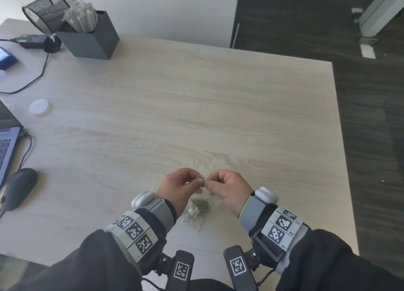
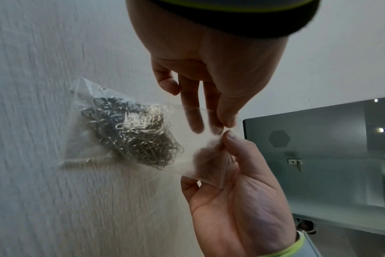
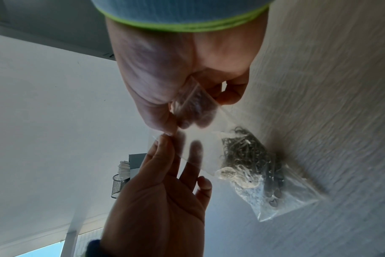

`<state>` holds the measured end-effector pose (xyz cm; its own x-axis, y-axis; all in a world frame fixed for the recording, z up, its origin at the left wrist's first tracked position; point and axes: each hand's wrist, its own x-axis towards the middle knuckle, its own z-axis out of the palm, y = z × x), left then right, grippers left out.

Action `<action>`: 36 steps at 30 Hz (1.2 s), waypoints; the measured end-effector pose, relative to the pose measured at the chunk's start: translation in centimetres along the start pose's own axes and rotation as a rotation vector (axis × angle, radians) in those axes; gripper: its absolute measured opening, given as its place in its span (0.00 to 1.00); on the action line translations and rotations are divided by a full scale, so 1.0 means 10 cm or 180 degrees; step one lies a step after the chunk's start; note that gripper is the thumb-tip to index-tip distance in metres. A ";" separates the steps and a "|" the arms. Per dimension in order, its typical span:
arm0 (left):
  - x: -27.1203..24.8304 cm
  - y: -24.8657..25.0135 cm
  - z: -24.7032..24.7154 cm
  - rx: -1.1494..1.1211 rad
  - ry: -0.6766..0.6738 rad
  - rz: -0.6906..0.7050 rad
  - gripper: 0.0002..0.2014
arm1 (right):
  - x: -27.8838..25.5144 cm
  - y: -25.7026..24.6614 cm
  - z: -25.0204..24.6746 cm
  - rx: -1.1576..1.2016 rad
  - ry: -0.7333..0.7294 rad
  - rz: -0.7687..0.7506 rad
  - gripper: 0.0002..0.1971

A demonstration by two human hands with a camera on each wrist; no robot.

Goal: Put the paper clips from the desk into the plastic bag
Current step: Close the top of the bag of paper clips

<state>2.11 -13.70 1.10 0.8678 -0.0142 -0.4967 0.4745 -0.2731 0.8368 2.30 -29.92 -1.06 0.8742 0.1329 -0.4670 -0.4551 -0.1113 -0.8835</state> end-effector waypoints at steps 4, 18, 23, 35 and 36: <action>-0.01 0.09 0.04 0.0042 0.0153 -0.0001 0.11 | 0.06 -0.03 -0.09 -0.0040 -0.0120 -0.0059 0.05; -0.05 0.09 -0.06 -0.0180 0.0275 -0.0153 0.06 | 0.09 -0.03 -0.18 -0.0298 -0.0047 0.0072 0.09; -0.04 0.08 -0.13 -0.0228 0.0287 -0.0157 0.06 | 0.05 -0.08 -0.16 -0.0408 0.0203 0.0085 0.09; 0.00 0.09 -0.42 -0.0130 0.0138 -0.0057 0.06 | -0.07 -0.23 0.06 -0.1049 0.0852 0.0144 0.13; 0.00 0.10 -0.45 -0.0056 0.0099 -0.0100 0.06 | -0.08 -0.25 0.07 -0.1035 0.0834 0.0191 0.12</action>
<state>3.26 -9.67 3.00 0.8565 0.0241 -0.5156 0.5039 -0.2558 0.8250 2.63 -29.05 1.55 0.8804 -0.1336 -0.4550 -0.4660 -0.4217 -0.7778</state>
